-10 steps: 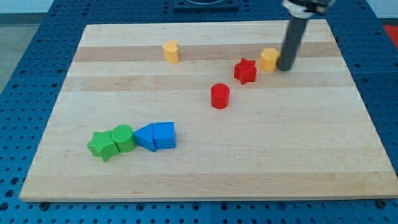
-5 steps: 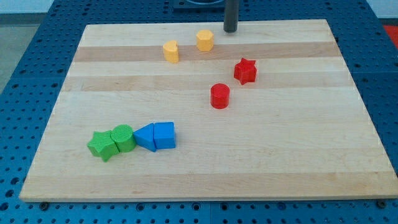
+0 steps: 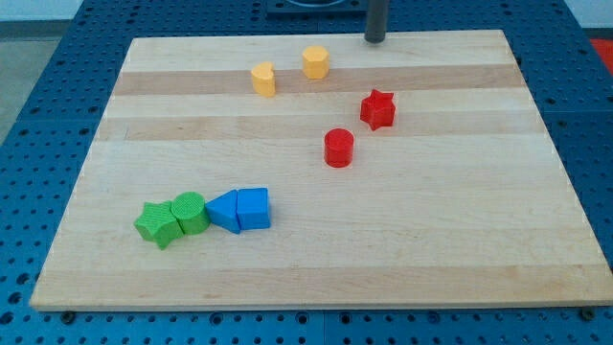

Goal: Push yellow hexagon into yellow heart

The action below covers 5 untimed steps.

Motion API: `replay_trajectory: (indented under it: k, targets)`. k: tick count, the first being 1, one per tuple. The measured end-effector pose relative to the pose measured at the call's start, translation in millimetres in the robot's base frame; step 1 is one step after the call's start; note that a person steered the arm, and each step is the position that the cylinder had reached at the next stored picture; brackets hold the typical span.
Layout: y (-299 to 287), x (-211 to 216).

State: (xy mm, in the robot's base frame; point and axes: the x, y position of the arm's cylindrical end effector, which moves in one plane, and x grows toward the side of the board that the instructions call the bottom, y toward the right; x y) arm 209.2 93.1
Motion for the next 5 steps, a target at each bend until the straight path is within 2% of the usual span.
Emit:
replay_trajectory:
  k: [2, 3, 5]
  targets:
    - [-96, 43]
    - [-112, 62]
    - [-116, 69]
